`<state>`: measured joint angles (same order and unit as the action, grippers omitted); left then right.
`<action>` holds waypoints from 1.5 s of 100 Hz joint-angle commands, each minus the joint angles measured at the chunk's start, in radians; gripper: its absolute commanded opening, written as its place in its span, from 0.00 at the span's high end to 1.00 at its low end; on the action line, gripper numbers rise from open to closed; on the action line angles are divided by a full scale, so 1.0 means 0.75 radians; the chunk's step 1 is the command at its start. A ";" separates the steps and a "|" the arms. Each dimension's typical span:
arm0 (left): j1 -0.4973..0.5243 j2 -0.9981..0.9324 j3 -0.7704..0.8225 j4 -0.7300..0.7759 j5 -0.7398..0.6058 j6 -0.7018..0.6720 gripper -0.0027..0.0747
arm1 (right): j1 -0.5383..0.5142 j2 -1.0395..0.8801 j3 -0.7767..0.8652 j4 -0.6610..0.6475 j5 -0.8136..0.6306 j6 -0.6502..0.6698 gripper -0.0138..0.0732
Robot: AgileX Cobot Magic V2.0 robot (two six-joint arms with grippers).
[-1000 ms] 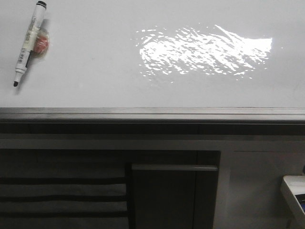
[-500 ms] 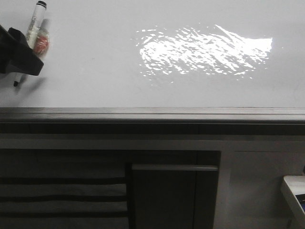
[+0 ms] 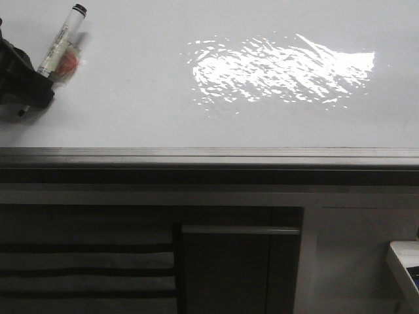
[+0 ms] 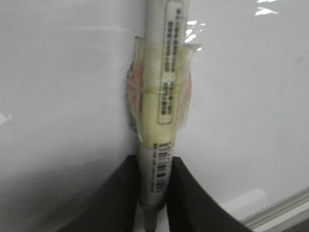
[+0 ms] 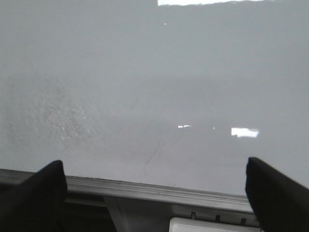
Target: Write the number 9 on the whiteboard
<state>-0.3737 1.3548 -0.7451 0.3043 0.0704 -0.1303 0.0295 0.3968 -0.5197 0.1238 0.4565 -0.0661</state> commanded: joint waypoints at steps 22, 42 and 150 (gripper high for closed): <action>-0.004 -0.074 -0.043 -0.001 -0.027 -0.002 0.99 | -0.007 0.018 -0.048 0.002 -0.076 -0.003 0.08; -0.088 -0.238 -0.086 -0.006 0.214 -0.002 0.99 | -0.007 0.038 -0.061 0.046 -0.016 -0.003 0.08; -0.666 -0.257 -0.475 -0.847 1.179 1.149 0.99 | 0.265 0.766 -0.714 1.031 0.923 -1.380 0.28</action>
<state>-0.8635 1.1760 -1.0664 -0.3007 0.9863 0.7325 0.1708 0.9554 -1.0170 0.8354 1.2136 -1.0689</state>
